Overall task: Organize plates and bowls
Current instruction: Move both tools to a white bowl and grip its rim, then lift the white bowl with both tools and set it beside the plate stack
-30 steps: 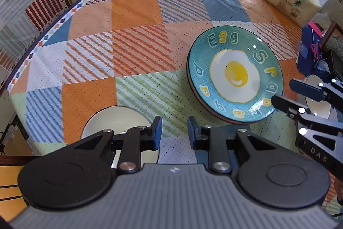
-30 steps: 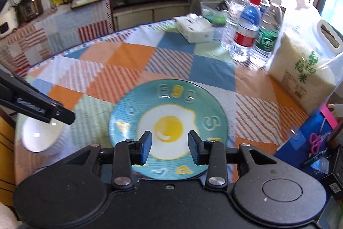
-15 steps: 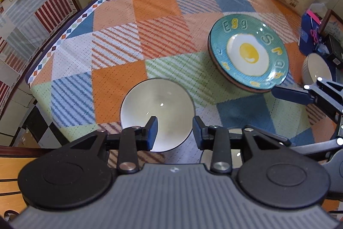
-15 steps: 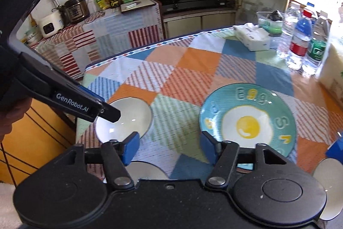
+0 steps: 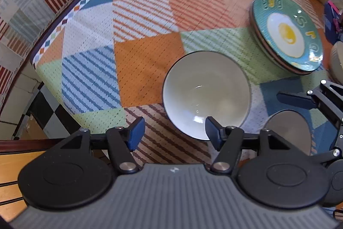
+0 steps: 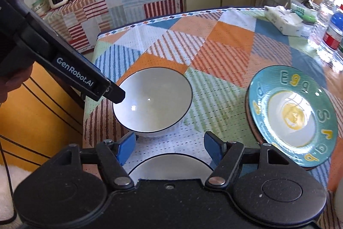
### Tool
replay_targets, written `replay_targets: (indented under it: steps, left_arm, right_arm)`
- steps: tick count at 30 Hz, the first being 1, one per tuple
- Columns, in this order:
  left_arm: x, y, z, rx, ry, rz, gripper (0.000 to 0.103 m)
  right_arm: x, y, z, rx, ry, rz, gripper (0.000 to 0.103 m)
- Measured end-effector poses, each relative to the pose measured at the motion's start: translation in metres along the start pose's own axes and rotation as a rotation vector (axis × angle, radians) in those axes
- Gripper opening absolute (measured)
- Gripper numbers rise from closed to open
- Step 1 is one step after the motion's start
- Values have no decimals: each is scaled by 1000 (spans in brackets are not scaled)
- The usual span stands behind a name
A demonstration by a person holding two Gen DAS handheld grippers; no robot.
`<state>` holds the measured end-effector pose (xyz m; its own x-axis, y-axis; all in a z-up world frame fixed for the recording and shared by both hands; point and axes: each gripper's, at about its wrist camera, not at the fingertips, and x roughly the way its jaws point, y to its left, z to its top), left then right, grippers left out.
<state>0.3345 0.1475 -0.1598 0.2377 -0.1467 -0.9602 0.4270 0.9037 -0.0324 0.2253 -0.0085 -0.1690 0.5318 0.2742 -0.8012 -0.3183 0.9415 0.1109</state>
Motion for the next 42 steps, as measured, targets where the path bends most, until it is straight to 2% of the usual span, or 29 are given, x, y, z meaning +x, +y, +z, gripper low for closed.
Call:
replay_targets:
  steps: [4, 8, 10, 11, 13, 15, 18, 26, 32, 38, 42]
  left_arm:
    - [17, 11, 1, -23, 17, -33, 61]
    - [29, 17, 2, -29, 4, -51, 54]
    - [34, 18, 4, -29, 0, -59, 42]
    - [36, 19, 5, -29, -4, -67, 39]
    - [41, 20, 7, -30, -7, -80, 23]
    - [46, 20, 9, -31, -11, -94, 12]
    - [46, 14, 10, 14, -33, -59, 8]
    - [35, 1, 27, 83, -87, -48, 9]
    - [36, -8, 67, 119, -126, -35, 10]
    - [60, -9, 103, 63, -117, -72, 10]
    - [73, -11, 114, 42, -108, -84, 10]
  right_arm:
    - [21, 10, 5, -45, 51, 0, 75]
    - [39, 15, 8, -65, 85, 6, 75]
    - [47, 15, 9, -58, 103, 13, 77]
    - [50, 14, 10, -52, 107, 13, 81]
    - [55, 14, 12, -49, 112, 15, 85]
    - [60, 13, 14, -45, 120, 30, 85]
    - [63, 14, 17, -55, 114, 43, 85]
    - [60, 1, 24, -69, 56, 10, 85]
    - [57, -23, 45, -57, -4, -31, 85]
    - [70, -49, 62, -32, -18, -73, 85]
    - [80, -62, 65, -2, -10, -91, 85]
